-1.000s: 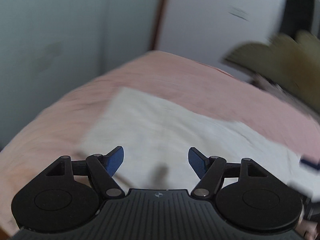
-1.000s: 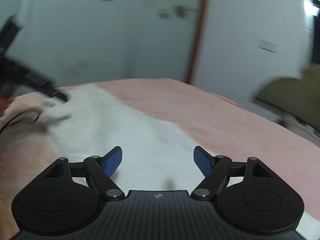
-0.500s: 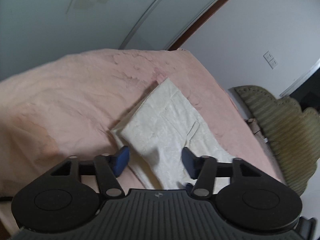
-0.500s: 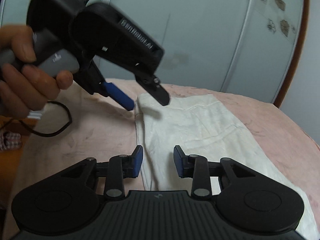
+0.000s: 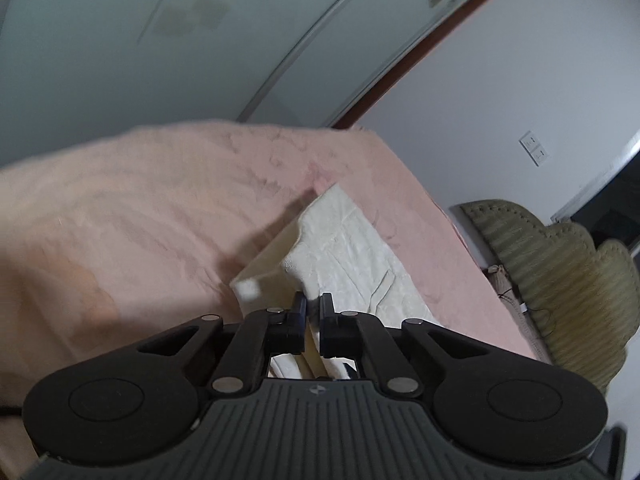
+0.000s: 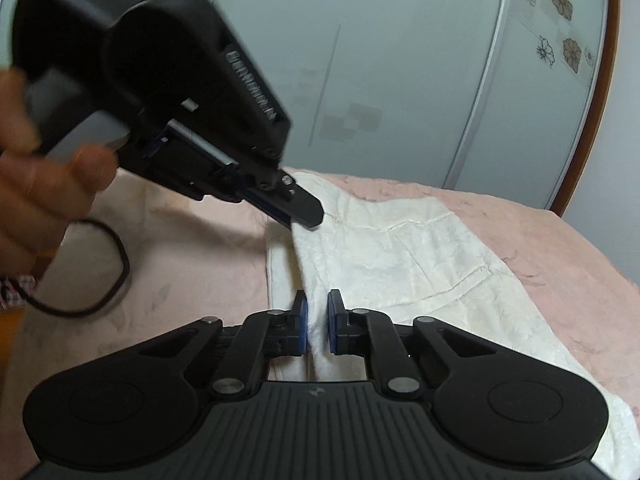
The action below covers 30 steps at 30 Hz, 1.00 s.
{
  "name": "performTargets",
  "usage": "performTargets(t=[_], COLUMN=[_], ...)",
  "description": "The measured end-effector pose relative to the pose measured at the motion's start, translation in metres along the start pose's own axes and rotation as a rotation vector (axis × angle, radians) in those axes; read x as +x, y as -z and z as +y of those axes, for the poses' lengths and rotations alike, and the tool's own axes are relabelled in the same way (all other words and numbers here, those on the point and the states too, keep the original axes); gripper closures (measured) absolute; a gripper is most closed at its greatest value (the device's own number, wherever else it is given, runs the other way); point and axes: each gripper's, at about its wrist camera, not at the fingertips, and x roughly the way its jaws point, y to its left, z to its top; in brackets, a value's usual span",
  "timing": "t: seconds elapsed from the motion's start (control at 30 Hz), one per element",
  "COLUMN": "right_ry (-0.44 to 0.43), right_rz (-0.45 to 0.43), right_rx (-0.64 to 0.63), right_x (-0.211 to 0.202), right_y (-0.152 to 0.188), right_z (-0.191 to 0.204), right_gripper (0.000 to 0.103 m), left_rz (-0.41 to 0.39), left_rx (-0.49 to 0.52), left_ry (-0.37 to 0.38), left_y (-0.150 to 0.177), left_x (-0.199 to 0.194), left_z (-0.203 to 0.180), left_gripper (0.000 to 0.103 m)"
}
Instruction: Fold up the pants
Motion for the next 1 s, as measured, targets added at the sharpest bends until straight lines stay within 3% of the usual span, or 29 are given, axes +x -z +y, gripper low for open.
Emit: performTargets(t=[0.13, 0.3, 0.37, 0.43, 0.5, 0.67, 0.8, 0.9, 1.0], right_ry=[-0.025, -0.044, -0.071, -0.091, -0.041, 0.181, 0.266, 0.287, 0.233], right_rz=[-0.003, 0.033, 0.047, 0.002, -0.016, 0.027, 0.036, 0.071, 0.078], right_rx=[0.030, 0.102, 0.121, 0.153, 0.206, 0.391, 0.418, 0.344, 0.303], right_x=[-0.006, 0.006, -0.008, -0.039, -0.071, -0.159, -0.214, -0.224, -0.222], right_y=[-0.003, 0.006, 0.002, 0.004, 0.015, 0.079, 0.120, 0.134, 0.137], right_z=[0.002, -0.003, -0.007, -0.021, -0.042, -0.097, -0.091, -0.072, -0.062], right_gripper=[0.094, 0.093, 0.092, 0.092, 0.092, 0.092, 0.091, 0.091, 0.091], left_rz=[0.001, 0.023, 0.008, 0.006, 0.002, 0.001, -0.006, 0.010, 0.127], left_rx=[0.059, 0.040, 0.059, 0.063, 0.063, 0.092, 0.170, 0.218, 0.232], left_ry=[-0.040, -0.105, -0.109, -0.116, -0.119, -0.147, -0.146, -0.090, 0.039], left_y=[0.001, 0.012, 0.013, 0.014, 0.015, 0.016, 0.016, 0.022, 0.034], left_x=[0.000, 0.018, 0.016, 0.016, 0.016, 0.012, -0.009, -0.018, -0.008], left_z=[-0.002, 0.010, 0.008, 0.008, 0.008, -0.002, -0.023, -0.043, -0.063], left_gripper=[0.098, 0.096, 0.096, 0.096, 0.095, 0.094, 0.088, 0.084, 0.060])
